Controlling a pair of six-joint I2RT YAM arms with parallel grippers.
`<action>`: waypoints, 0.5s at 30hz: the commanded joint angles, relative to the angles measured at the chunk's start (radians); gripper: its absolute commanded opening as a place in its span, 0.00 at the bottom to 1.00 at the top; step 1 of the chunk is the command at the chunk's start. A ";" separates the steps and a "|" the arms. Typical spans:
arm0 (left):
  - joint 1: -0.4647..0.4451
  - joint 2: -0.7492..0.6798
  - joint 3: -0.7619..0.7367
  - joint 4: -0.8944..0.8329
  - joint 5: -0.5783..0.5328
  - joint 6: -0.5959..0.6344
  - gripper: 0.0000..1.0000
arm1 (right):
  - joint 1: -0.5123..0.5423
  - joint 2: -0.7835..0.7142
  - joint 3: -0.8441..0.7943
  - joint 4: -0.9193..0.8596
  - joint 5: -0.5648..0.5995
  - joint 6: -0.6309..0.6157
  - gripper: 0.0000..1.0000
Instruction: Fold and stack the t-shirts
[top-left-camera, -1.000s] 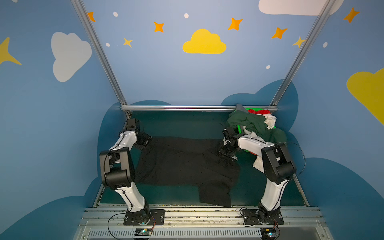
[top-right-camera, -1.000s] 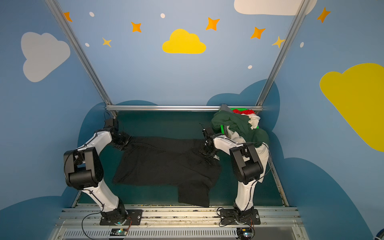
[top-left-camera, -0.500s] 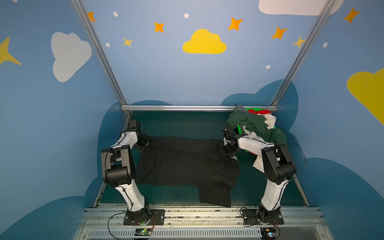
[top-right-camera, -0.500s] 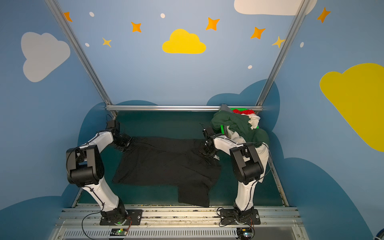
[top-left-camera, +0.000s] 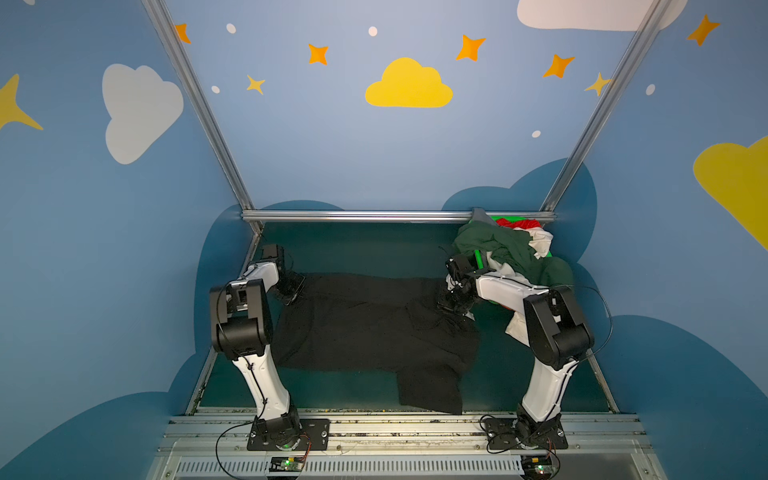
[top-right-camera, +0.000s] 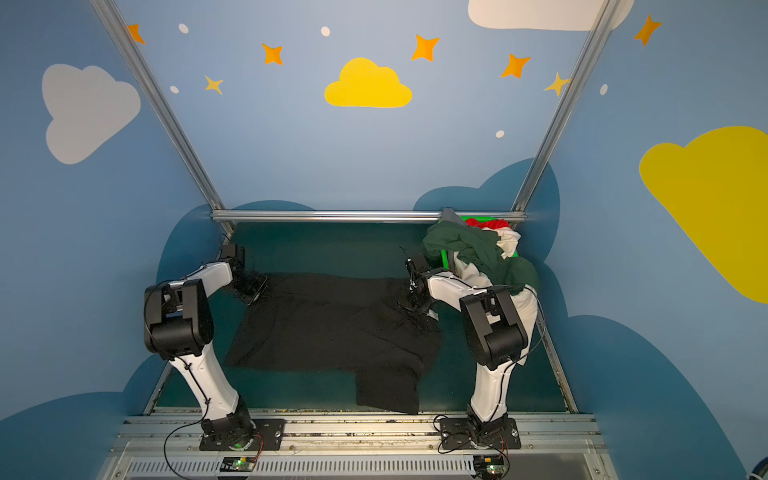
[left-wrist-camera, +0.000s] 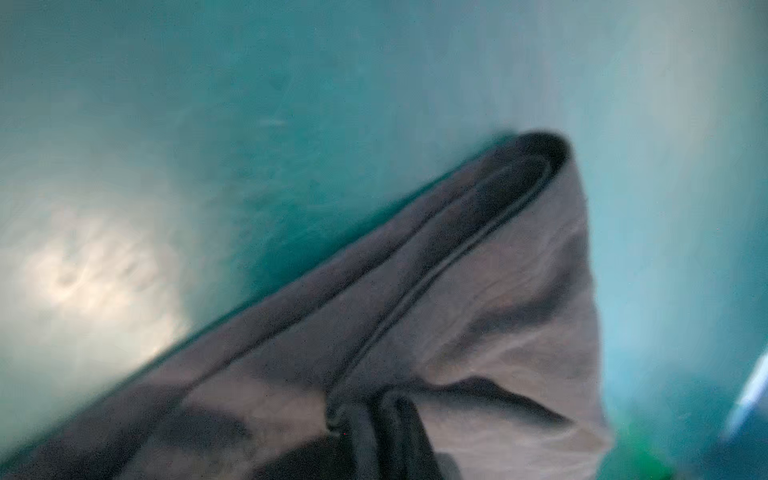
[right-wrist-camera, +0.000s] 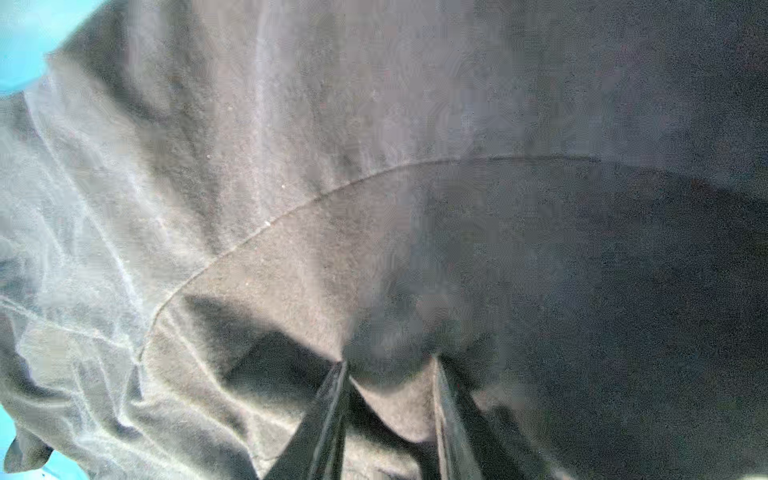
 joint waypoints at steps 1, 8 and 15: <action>-0.005 0.013 0.043 -0.040 -0.011 0.033 0.08 | 0.008 0.021 -0.022 -0.012 -0.026 0.007 0.35; 0.000 0.024 0.147 -0.123 -0.100 0.107 0.04 | 0.008 0.026 -0.021 -0.014 -0.023 0.007 0.35; -0.003 0.072 0.225 -0.168 -0.142 0.178 0.04 | 0.009 0.028 -0.015 -0.013 -0.025 0.007 0.34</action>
